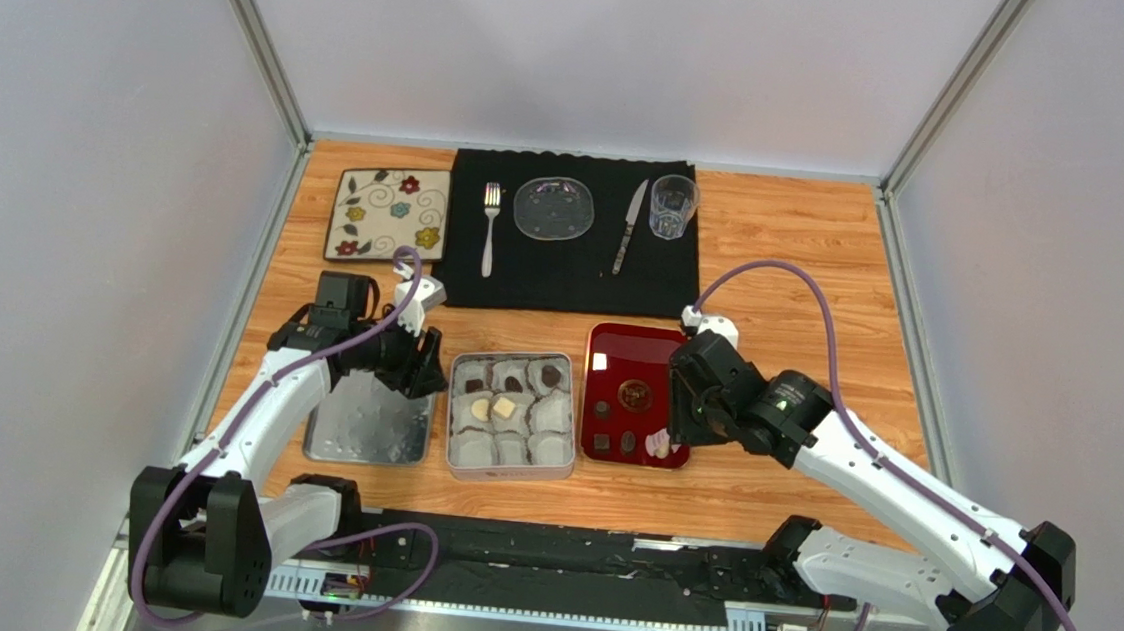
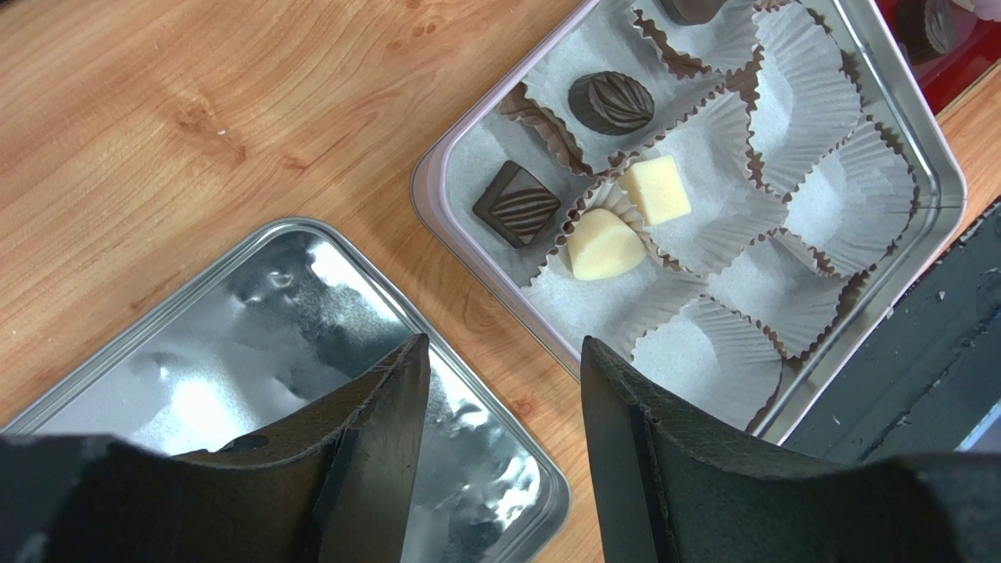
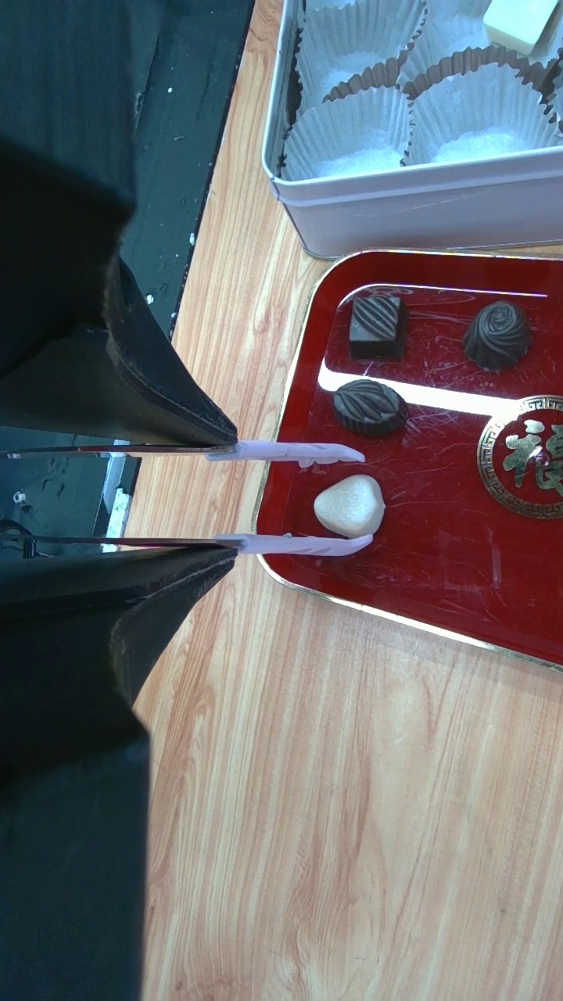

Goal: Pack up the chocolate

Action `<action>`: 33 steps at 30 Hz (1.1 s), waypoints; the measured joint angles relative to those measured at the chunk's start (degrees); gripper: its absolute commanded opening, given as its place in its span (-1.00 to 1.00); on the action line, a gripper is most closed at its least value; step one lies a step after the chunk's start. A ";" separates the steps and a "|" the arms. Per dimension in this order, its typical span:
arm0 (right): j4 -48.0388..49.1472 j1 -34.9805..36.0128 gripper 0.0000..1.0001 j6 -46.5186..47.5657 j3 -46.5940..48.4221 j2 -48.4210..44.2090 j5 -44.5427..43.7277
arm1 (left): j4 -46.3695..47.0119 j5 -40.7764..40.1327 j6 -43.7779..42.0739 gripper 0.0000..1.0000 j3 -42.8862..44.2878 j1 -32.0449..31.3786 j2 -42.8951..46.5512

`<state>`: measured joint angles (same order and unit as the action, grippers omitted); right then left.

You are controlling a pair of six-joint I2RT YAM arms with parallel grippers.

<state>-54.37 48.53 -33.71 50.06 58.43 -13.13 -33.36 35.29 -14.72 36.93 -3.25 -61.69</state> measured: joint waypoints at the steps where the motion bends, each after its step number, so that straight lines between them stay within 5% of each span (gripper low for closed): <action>1: 0.02 0.00 -0.24 0.11 -0.04 0.00 0.02 | -0.04 0.02 0.00 0.17 0.00 0.00 0.00; 12: 1.27 -0.24 -0.61 1.14 -0.20 1.05 0.24 | -0.13 0.02 -0.13 0.16 0.00 0.00 0.42; 33: 2.01 3.67 -0.72 3.80 16.26 1.70 4.11 | -0.17 0.22 -0.15 0.15 0.00 0.00 0.57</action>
<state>-52.36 52.21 -29.91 66.32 60.14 -9.02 -33.54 35.51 -14.87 36.93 -3.25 -61.12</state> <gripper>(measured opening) 0.301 0.578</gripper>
